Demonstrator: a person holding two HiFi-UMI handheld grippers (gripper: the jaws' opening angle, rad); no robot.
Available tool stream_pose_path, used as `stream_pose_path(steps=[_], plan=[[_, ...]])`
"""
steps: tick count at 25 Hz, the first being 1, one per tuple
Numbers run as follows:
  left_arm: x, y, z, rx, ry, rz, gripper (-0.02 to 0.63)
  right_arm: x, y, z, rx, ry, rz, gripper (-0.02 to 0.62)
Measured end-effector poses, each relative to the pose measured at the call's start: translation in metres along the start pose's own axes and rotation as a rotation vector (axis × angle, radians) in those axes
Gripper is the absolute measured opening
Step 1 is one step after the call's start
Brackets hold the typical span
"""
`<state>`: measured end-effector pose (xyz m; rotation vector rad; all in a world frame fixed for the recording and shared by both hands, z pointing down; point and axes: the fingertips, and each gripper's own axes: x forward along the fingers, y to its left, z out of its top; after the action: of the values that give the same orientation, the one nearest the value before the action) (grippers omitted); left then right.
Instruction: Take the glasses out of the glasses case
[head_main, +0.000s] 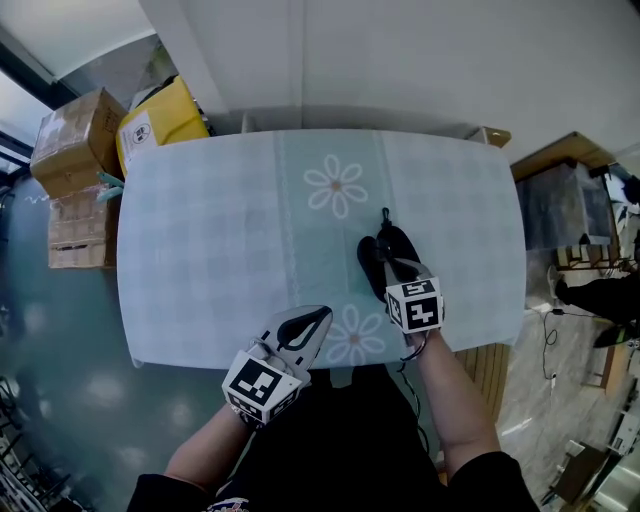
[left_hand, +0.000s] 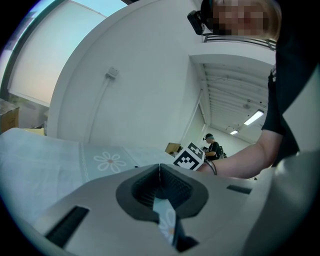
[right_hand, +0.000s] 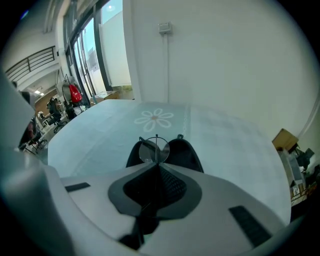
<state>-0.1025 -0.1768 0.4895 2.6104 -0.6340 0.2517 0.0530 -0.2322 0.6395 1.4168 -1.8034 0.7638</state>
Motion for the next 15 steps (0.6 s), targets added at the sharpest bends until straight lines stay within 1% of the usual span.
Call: stream_pose_path(steps=[8,15], plan=[[0.013,-0.024,0.005,0.019,0.004,-0.039,0.029,-0.053,-0.004,0.024,0.070,-0.166,0.007,0.028],[0.015,-0.055,0.005,0.050,-0.004,-0.033,0.029,-0.110,-0.003,0.036,0.088,-0.317,0.039,0.026]])
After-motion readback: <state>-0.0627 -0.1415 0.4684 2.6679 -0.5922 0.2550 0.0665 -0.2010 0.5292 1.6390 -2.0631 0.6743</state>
